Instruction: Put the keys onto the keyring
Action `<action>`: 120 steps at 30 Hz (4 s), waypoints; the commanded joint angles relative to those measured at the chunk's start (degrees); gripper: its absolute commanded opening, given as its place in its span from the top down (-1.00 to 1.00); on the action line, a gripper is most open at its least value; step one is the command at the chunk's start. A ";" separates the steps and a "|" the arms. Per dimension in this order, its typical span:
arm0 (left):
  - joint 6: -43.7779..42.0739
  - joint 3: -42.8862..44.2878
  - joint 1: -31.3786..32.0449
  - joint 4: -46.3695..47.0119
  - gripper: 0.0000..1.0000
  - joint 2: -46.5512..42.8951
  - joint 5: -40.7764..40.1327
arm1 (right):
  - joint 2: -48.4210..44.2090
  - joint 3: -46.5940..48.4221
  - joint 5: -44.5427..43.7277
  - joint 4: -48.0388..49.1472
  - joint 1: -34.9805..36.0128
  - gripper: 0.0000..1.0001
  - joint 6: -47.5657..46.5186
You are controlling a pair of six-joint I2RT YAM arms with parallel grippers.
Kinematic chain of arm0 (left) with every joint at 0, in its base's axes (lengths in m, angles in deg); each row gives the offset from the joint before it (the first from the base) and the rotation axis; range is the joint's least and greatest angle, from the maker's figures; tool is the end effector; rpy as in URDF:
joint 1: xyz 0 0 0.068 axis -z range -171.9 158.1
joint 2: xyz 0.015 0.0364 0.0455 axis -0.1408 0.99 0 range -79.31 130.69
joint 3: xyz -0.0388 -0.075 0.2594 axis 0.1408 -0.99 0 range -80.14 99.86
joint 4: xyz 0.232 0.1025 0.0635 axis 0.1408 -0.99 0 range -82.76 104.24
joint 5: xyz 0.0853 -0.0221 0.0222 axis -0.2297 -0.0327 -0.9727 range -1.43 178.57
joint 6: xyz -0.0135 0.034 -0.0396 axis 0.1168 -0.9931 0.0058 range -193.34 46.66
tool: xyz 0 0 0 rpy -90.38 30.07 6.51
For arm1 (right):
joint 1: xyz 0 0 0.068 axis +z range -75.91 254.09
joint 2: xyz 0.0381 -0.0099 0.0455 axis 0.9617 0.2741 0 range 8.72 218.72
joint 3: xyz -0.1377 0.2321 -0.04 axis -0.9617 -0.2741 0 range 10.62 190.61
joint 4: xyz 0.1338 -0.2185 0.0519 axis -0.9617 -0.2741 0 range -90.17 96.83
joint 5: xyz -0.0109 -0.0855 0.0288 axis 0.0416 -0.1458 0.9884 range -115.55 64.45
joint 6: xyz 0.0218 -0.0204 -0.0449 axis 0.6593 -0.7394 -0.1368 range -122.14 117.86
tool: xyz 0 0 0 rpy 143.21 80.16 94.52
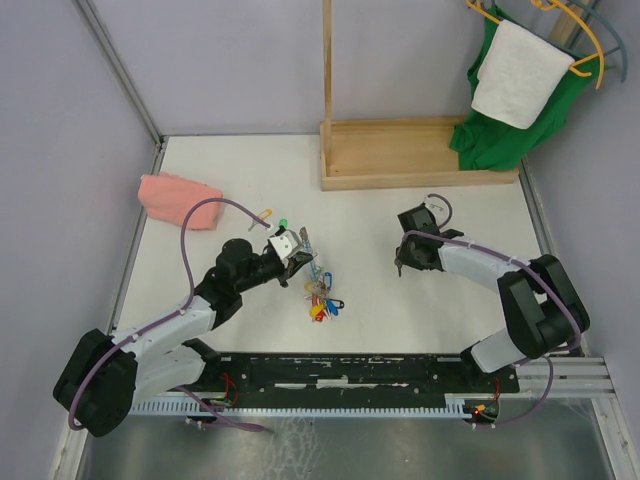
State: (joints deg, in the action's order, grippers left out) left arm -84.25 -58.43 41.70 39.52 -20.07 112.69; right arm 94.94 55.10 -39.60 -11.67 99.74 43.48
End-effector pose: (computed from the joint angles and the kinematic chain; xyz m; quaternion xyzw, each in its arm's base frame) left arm 0.1751 -0.1337 0.2160 0.4097 0.6550 -0.2803 0.5697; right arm 0.2554 0.1131 0.1645 0.1973 0.9392 0.0525 0.2760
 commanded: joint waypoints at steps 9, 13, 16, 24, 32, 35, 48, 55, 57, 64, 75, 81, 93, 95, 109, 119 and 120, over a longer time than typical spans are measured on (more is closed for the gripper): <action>1.69 1.21 0.15 2.94 0.95 -0.44 1.29 | 3.86 0.69 -6.00 5.19 0.06 0.67 4.84; 1.60 1.26 0.15 2.77 0.95 -0.44 1.24 | 2.23 1.84 -5.63 1.85 0.04 0.96 1.34; 1.56 1.32 0.14 2.76 0.95 -0.43 1.26 | 0.34 5.59 -4.46 -4.37 0.12 0.99 -4.47; 1.56 1.44 0.15 2.28 0.95 -0.44 1.28 | 3.66 19.68 2.78 -28.49 1.49 0.99 -22.15; 1.28 1.61 0.22 1.81 0.95 -0.44 1.24 | 12.89 30.15 2.42 -42.61 9.09 0.92 -34.06; 1.30 1.59 0.10 1.79 0.95 -0.47 1.36 | 14.53 29.58 6.78 -36.48 10.17 0.87 -37.53; 1.33 1.70 0.14 1.79 0.95 -0.36 1.27 | 15.08 27.68 6.96 -24.80 11.51 0.47 -37.27; 1.40 1.82 0.13 1.79 0.95 -0.09 1.37 | 0.28 13.01 5.27 -13.03 13.48 0.25 -30.64; 1.47 1.84 0.14 1.79 0.95 -0.18 1.37 | -2.67 8.24 5.62 -7.84 13.83 0.25 -29.45; 1.52 1.82 0.14 1.79 0.95 -0.27 1.48 | -8.42 -5.55 3.28 10.90 14.26 0.29 -26.91; 1.51 1.92 0.18 1.88 0.95 0.18 1.81 | -9.22 -11.06 -0.24 17.32 14.35 0.47 -26.14; 1.56 1.86 0.10 1.88 0.95 0.27 1.80 | -8.24 -10.99 -0.58 17.22 14.36 0.54 -26.10; 1.59 1.89 0.14 1.88 0.95 0.17 1.81 | -6.59 -9.62 -1.60 14.51 14.36 0.90 -26.81; 1.56 1.83 0.10 1.88 0.95 0.08 1.89 | -6.27 -9.37 -1.48 14.25 14.37 0.87 -26.73; 1.57 1.82 0.19 1.79 0.95 -0.09 1.89 | -6.46 -8.80 -0.20 13.94 14.34 0.71 -25.11; 1.52 1.65 0.15 1.79 0.95 -0.40 1.98 | -9.87 -7.14 0.40 10.54 14.26 0.50 -21.84; 1.54 1.73 0.15 1.79 0.95 -0.44 1.98 | -10.23 -6.94 0.59 9.96 14.22 0.48 -21.63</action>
State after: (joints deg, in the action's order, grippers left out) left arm -84.25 -58.43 41.70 38.93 -19.96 113.15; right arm 87.90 45.20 -39.47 -0.55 113.84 19.64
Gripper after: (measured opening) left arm 0.040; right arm 0.242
